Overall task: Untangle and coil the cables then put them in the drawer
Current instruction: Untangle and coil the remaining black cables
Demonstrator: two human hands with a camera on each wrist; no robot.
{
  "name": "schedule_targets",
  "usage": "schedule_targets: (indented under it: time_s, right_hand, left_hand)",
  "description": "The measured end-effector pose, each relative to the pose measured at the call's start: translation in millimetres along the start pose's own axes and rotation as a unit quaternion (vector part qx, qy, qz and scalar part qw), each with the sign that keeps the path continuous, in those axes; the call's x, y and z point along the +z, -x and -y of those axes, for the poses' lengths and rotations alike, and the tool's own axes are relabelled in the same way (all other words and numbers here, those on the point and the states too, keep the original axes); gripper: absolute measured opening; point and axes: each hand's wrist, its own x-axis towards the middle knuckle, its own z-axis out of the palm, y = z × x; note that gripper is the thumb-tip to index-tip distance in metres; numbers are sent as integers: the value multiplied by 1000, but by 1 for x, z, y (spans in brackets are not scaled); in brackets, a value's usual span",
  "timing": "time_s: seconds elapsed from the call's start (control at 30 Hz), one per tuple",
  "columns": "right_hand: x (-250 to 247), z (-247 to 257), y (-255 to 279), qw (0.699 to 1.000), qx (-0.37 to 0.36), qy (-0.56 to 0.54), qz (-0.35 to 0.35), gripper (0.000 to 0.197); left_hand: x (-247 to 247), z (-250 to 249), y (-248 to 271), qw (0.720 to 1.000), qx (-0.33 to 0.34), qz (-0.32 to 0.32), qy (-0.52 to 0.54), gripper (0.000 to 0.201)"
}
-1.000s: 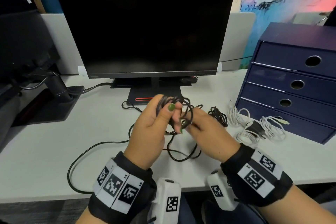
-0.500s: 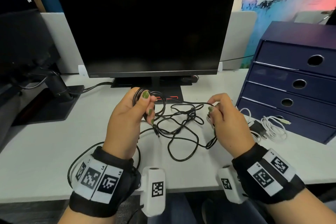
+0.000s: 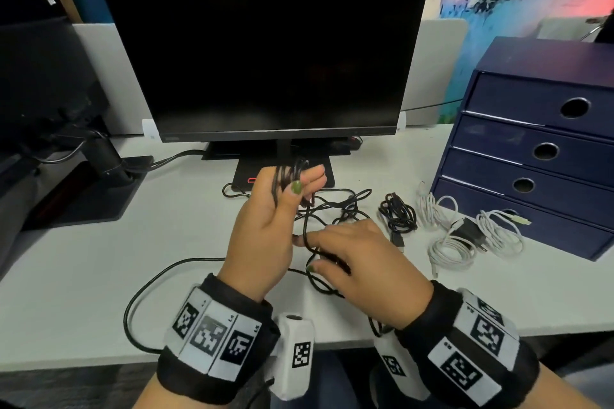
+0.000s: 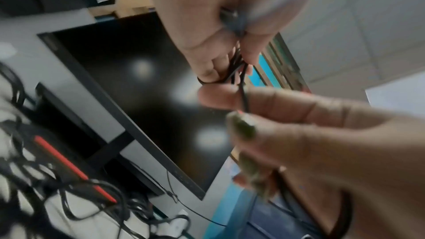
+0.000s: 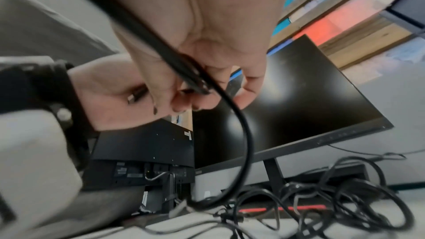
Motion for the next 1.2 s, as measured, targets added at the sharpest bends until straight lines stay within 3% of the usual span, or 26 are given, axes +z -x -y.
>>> schedule_targets:
  time_s: [0.07, 0.2, 0.3, 0.4, 0.53, 0.63, 0.7, 0.77, 0.87, 1.0, 1.1, 1.2]
  right_hand:
    - [-8, 2, 0, 1000, -15, -10, 1, 28]
    - [-30, 1, 3, 993, 6, -89, -79, 23]
    - [-43, -1, -1, 983, 39, -136, -121, 23]
    - [-53, -8, -11, 949, 91, -249, -168, 26]
    - [-65, -23, -20, 910, 131, -317, -235, 29]
    - [-70, -36, -22, 881, 140, -340, -298, 31]
    - [-72, -46, -21, 852, 159, -369, -336, 33]
    - [-70, -53, -19, 841, 184, -371, -347, 34]
    - [-56, -54, -16, 865, 217, -332, -308, 27]
    - [-41, -51, -13, 925, 265, -158, -223, 24]
    - [-45, -28, -10, 939, 201, -95, -263, 24]
    - [-49, 0, -5, 949, 107, -179, -235, 26]
  left_hand:
    - [-3, 6, 0, 993, 28, 44, -109, 17]
    - [-10, 10, 3, 951, 108, 102, -272, 30]
    - [-8, 6, 4, 951, 108, 155, -246, 37]
    - [-4, 5, 4, 949, 69, 185, -246, 48]
    - [-6, 3, 5, 962, 54, 196, -180, 37]
    - [-7, -1, 6, 960, 19, 230, -157, 43]
    - [-9, -3, 7, 963, 11, 220, -157, 49]
    - [-9, -5, 5, 974, 1, 176, -146, 41]
    - [-11, -9, 2, 993, -14, 62, -99, 41]
    - [-11, -9, -2, 994, -47, -35, -95, 44]
    - [-11, -7, -4, 992, -66, -57, -92, 44]
    - [-9, -3, -4, 993, -78, -59, -69, 42]
